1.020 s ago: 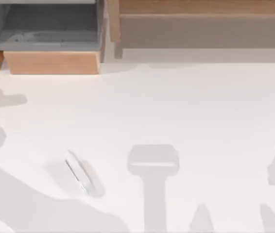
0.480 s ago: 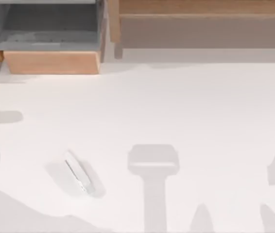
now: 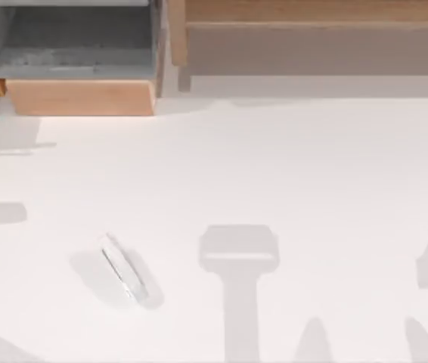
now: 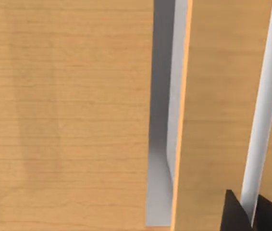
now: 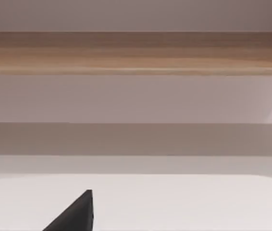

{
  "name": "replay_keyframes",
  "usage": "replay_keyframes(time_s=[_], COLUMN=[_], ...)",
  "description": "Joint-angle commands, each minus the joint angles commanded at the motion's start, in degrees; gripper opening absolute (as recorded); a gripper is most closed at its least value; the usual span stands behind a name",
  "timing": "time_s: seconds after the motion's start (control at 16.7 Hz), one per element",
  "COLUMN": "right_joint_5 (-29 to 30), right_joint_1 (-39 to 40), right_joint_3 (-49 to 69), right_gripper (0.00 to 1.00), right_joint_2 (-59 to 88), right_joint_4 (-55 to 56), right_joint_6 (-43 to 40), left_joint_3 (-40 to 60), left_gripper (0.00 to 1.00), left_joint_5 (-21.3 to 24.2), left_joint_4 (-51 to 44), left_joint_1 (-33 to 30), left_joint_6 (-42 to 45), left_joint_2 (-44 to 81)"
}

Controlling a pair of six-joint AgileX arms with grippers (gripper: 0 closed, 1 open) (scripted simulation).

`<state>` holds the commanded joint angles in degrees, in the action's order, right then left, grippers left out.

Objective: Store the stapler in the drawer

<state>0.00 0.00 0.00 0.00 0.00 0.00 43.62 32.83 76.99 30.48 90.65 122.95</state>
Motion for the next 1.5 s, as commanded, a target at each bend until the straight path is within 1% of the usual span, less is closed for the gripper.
replay_keyframes(time_s=[0.18,0.48,0.96,1.2,1.5], right_joint_5=[0.00,0.00,0.00,0.00,0.00], right_joint_1=[0.00,0.00,0.00,0.00,0.00], right_joint_3=[0.00,0.00,0.00,0.00,0.00], right_gripper=[1.00,1.00,1.00,1.00,1.00], right_joint_2=[0.00,0.00,0.00,0.00,0.00], right_joint_4=[0.00,0.00,0.00,0.00,0.00], right_joint_6=[0.00,0.00,0.00,0.00,0.00], left_joint_3=[-3.63,-3.58,-15.53,-15.68,-15.68], left_gripper=[0.00,0.00,0.00,0.00,0.38], left_joint_5=[1.50,1.56,8.51,8.62,8.62], left_joint_4=[2.23,2.31,9.07,9.19,9.19], left_joint_1=[1.53,1.58,8.58,8.70,8.70], left_joint_6=[0.26,0.39,0.75,0.75,0.75], left_joint_2=[-1.63,-1.59,-6.15,-6.28,-6.28])
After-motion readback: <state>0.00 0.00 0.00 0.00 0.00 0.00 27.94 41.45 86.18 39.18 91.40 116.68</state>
